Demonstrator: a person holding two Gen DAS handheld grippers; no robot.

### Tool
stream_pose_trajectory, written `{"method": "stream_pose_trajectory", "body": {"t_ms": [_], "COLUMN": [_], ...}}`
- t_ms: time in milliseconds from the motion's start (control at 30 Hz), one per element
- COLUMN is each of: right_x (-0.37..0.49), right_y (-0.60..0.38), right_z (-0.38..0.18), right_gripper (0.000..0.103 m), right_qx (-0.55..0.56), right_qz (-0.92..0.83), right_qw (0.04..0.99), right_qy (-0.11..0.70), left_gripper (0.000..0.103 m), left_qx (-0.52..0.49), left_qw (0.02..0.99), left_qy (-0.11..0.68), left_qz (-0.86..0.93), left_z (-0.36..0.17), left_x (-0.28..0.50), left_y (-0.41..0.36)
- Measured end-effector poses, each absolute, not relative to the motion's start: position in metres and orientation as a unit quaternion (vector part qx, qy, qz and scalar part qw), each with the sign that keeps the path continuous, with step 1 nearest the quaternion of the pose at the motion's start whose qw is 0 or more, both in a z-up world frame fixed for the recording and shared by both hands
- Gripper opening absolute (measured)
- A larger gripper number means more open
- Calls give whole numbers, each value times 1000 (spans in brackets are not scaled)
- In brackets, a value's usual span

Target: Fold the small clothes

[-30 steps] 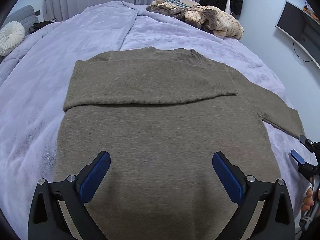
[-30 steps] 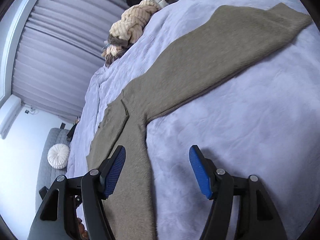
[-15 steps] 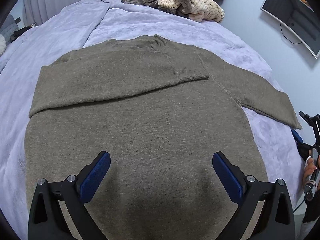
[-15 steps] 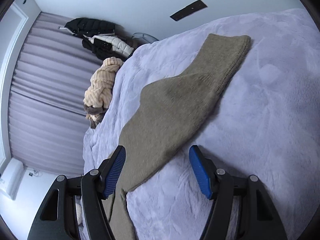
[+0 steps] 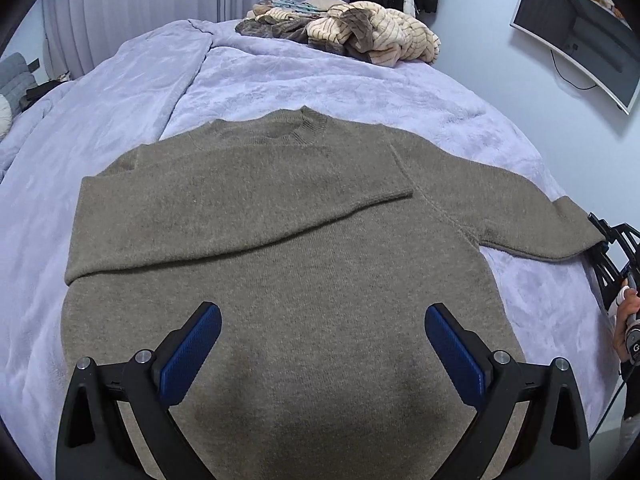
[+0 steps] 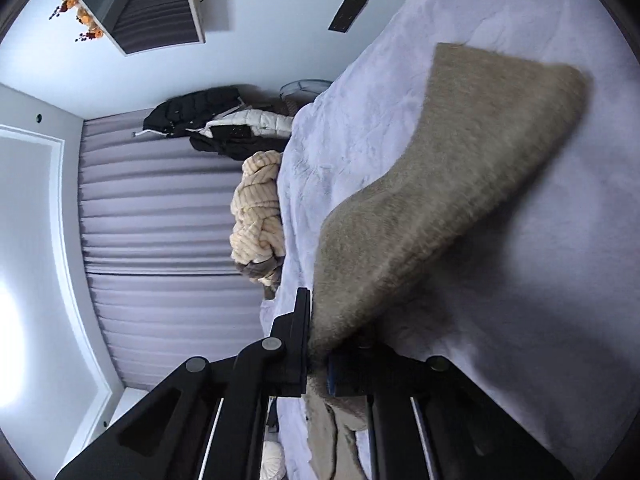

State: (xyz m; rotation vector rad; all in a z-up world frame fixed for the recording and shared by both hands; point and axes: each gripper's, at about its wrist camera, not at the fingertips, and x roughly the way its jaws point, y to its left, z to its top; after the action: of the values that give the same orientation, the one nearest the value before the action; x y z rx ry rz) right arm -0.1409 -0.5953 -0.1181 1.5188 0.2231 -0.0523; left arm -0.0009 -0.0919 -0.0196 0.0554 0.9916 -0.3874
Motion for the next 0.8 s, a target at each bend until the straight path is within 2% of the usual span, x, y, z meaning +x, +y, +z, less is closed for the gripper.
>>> {"method": "stream_pose_trajectory", "body": {"t_ms": [200, 467, 567, 733, 767, 800], "right_x": [-92, 17, 53, 101, 105, 112], "right_y": [-557, -404, -332, -244, -235, -231], "right_z": [-67, 9, 2, -60, -76, -88], "right_gripper": [8, 8, 9, 11, 12, 18], "right_qx": [611, 391, 333, 289, 288, 292], "right_qz": [56, 181, 214, 218, 209, 198], "right_qw": [780, 866, 865, 835, 827, 818], "right_qy": [127, 252, 307, 414, 435, 454], "left_gripper": [102, 102, 102, 102, 102, 102], "left_qx": [16, -41, -60, -80, -84, -87], "left_qw": [876, 881, 881, 882, 882, 882], "left_qy": [452, 455, 457, 455, 455, 455], "left_qz": [-164, -122, -109, -89, -87, -86], "left_z": [-14, -23, -27, -31, -32, -34], "left_x": [14, 37, 44, 52, 54, 55], "left_y": [-59, 5, 26, 58, 63, 67]}}
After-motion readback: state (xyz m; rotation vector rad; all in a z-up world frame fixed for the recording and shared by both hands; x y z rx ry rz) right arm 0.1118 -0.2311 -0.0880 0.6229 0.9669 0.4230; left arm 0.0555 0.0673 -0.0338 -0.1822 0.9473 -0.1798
